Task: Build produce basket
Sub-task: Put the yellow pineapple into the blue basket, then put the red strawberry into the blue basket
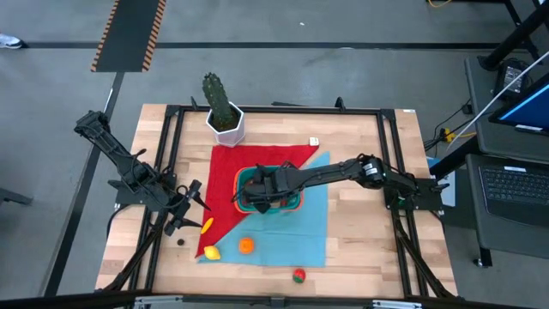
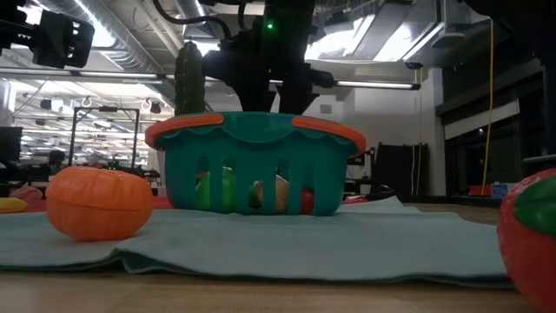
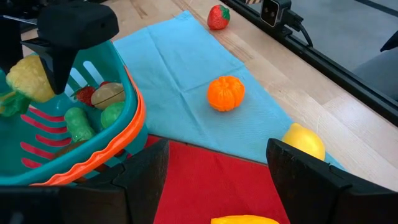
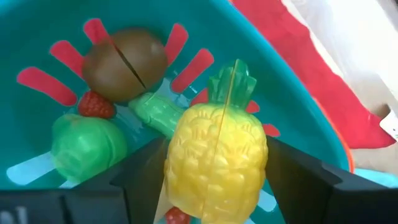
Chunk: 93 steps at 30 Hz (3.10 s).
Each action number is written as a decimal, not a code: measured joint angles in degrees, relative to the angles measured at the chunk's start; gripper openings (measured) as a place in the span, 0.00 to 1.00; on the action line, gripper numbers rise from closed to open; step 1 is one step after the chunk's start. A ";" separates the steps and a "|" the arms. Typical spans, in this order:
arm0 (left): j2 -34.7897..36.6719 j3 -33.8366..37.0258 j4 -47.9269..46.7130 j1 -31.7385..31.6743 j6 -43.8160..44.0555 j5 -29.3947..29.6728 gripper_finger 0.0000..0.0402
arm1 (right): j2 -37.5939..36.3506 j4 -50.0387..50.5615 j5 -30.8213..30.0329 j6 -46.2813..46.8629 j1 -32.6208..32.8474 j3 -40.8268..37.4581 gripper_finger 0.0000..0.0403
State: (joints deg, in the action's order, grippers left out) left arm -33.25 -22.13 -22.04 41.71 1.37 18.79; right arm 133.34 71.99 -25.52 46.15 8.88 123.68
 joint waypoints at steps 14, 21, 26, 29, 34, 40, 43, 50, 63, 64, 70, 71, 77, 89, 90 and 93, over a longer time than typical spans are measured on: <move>0.00 0.00 -0.02 0.00 -0.02 0.00 0.66 | 0.07 -0.57 2.08 -1.94 0.02 -0.02 0.64; 0.01 0.00 -0.02 -0.01 -0.02 0.00 0.66 | 0.09 -0.59 3.38 -3.43 0.02 -0.04 0.64; 0.01 0.00 -0.02 -0.01 -0.02 0.00 0.66 | 0.10 -0.57 4.35 -4.25 0.00 -0.04 0.71; -0.01 0.00 -0.02 -0.01 -0.02 0.00 0.66 | 0.13 -0.44 5.10 -1.85 -0.30 -0.04 0.80; 0.01 0.00 -0.02 0.00 -0.02 0.01 0.66 | 0.13 -0.44 5.28 -1.41 -1.33 -0.04 0.92; 0.00 0.00 -0.04 -0.01 0.41 0.01 0.66 | -0.22 -0.78 2.02 -1.64 -0.56 -0.09 0.94; 0.01 0.00 -0.04 -0.04 1.47 0.04 0.66 | -1.34 -1.12 -0.51 -2.51 1.37 -0.09 0.94; 0.01 0.00 0.44 -0.34 1.55 5.81 0.66 | -5.45 -1.96 -8.33 -4.19 7.05 -0.09 0.94; 0.01 0.00 2.84 -4.93 -0.18 0.29 0.66 | -6.44 -0.36 -24.60 15.04 17.44 -5.89 0.94; 0.01 0.00 2.82 -5.04 -0.46 0.04 0.66 | -6.40 -0.74 -25.03 17.06 18.28 -6.71 0.94; 0.01 0.00 2.84 -5.22 -1.49 -0.09 0.66 | -6.40 -1.81 -32.10 26.46 23.77 -9.01 0.94; 0.01 0.00 2.83 -5.22 -1.49 -0.08 0.66 | -6.40 -1.81 -32.36 26.78 24.71 -9.01 0.94; 0.01 0.00 2.82 -5.22 -1.51 -0.08 0.66 | -6.40 -1.49 -32.37 26.85 28.08 -9.01 0.94; 0.01 0.00 2.82 -5.22 0.04 -0.09 0.66 | -6.40 -2.30 -29.06 16.52 28.04 -9.00 0.94; 0.01 0.00 2.82 -5.22 0.07 -0.09 0.66 | -6.40 -2.34 -27.96 16.37 27.96 -9.00 0.94; 0.01 0.00 2.82 -5.22 0.04 -0.08 0.66 | -6.40 -2.80 -26.81 16.58 27.96 -9.01 0.94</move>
State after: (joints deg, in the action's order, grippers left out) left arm -33.23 -22.13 -19.22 36.49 1.41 18.70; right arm 126.93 69.19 -52.33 62.73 36.84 114.67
